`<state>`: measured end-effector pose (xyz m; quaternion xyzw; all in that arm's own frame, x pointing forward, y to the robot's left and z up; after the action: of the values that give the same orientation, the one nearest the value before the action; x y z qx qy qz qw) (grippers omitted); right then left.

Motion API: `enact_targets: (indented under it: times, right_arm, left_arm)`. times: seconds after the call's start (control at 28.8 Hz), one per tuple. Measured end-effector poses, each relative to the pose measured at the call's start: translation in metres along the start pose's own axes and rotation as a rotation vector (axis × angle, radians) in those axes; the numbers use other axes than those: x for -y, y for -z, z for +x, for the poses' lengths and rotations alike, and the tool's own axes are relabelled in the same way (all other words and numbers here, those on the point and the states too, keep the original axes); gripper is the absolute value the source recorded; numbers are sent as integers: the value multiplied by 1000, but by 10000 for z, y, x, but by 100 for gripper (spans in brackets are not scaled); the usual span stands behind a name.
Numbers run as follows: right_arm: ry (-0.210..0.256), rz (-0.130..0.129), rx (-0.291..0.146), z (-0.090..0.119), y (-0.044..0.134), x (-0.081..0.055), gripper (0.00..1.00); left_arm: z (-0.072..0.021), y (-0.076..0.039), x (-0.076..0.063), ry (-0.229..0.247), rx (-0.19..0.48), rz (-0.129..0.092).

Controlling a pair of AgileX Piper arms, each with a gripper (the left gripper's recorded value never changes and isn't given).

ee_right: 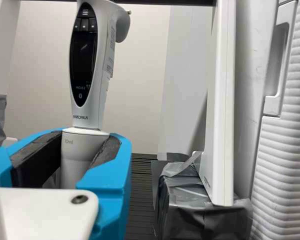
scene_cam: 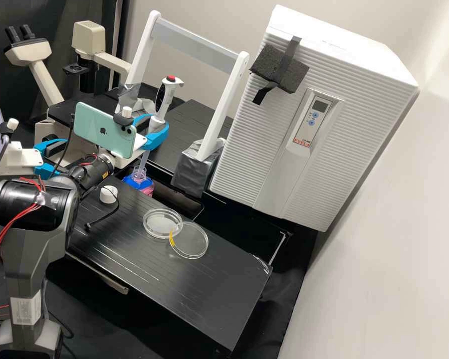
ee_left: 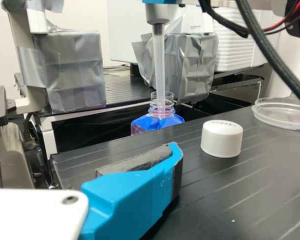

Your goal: Use the pipette

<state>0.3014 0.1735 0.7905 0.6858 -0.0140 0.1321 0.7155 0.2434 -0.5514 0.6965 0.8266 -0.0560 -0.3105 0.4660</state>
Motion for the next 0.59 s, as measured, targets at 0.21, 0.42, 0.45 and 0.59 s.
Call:
enact_targets:
  times: [0.21,0.42,0.45,0.59]
  right_arm:
    - [0,-2,-7,-1,9,-5,0]
    - [-34,21,-32,-31,90,-157,0]
    - [-40,25,-36,-37,103,-182,0]
    - [-79,48,-59,-48,185,-320,0]
  left_arm:
    - [0,0,0,0,0,0]
    - [0,0,0,0,0,0]
    - [0,0,0,0,0,-2]
    - [2,-35,9,3,11,-3]
